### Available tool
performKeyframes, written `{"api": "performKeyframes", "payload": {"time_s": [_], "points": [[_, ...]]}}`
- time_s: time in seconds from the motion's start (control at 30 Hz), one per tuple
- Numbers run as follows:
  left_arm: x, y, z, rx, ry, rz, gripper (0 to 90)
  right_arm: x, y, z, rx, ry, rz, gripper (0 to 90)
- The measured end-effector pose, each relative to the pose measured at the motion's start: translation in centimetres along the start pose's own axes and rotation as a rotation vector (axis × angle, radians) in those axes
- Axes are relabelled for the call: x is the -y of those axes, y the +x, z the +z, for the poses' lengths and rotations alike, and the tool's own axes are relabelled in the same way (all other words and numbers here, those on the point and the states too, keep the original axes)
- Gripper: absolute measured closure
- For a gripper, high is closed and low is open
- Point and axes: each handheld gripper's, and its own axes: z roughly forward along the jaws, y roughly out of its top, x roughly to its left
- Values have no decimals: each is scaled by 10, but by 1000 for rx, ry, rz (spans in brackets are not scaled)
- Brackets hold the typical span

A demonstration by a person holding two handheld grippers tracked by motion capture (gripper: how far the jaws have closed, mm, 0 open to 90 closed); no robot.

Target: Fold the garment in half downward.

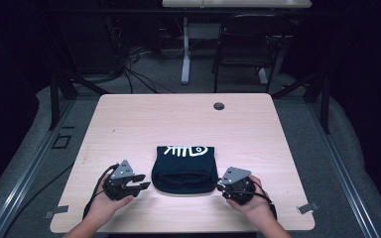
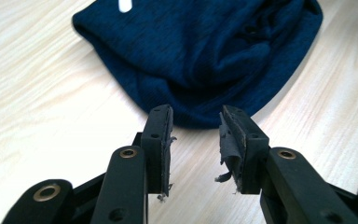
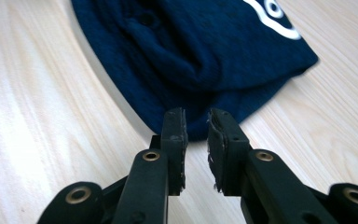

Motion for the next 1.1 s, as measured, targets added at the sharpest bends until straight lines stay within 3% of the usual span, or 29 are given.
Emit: {"api": "performKeyframes", "payload": {"time_s": [0.23, 0.37, 0.77, 0.93, 1.1], "points": [[14, 12, -4, -48, -33, -64, 591, 14, -6, -4, 14, -15, 61, 740], [19, 17, -4, -74, -19, -53, 585, 18, -7, -3, 24, -16, 79, 724], [27, 19, 2, -73, -36, -100, 566, 23, -1, 7, 20, -31, 92, 645], [28, 17, 4, -64, -30, -91, 561, 23, 2, 8, 4, -62, 89, 632], [27, 14, 6, -63, -34, -88, 560, 24, 2, 10, 10, -56, 87, 609]]}}
